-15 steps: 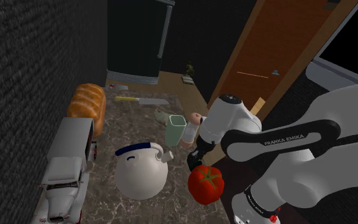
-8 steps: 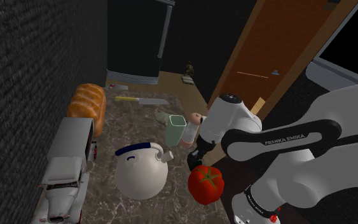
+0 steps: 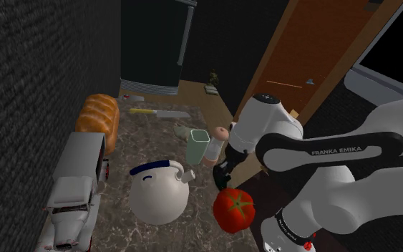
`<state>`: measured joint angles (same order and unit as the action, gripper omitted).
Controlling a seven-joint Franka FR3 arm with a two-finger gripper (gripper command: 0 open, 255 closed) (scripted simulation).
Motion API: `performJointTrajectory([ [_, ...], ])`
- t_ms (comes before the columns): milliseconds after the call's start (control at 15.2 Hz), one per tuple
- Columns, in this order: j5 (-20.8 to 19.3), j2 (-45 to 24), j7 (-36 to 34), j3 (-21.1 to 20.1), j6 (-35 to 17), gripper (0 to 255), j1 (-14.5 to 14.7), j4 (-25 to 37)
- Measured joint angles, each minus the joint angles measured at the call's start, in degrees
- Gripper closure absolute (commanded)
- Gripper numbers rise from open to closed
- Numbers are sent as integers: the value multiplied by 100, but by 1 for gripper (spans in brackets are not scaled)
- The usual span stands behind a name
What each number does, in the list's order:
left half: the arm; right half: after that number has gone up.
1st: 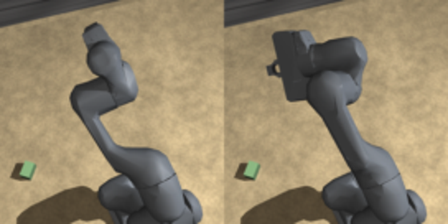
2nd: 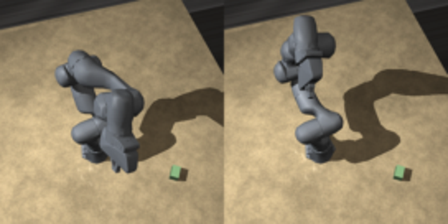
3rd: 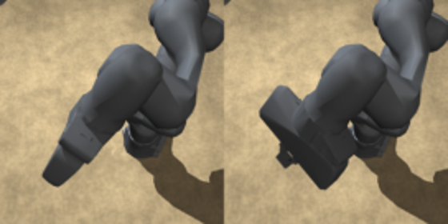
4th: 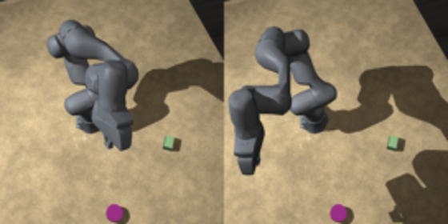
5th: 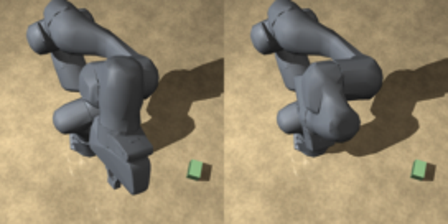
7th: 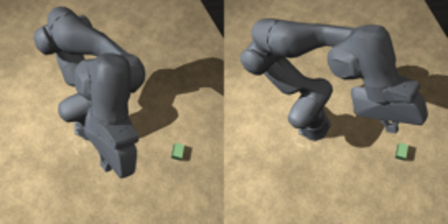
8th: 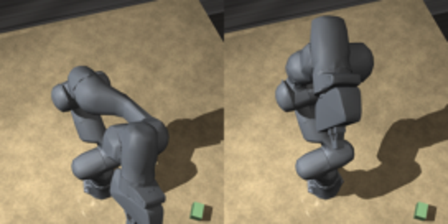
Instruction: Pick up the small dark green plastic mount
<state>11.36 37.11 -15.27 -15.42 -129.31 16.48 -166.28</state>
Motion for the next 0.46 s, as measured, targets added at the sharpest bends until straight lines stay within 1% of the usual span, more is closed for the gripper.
performJointTrajectory([
  [462, -79, 398, 5, 103, 704, 255, -15, 307],
])
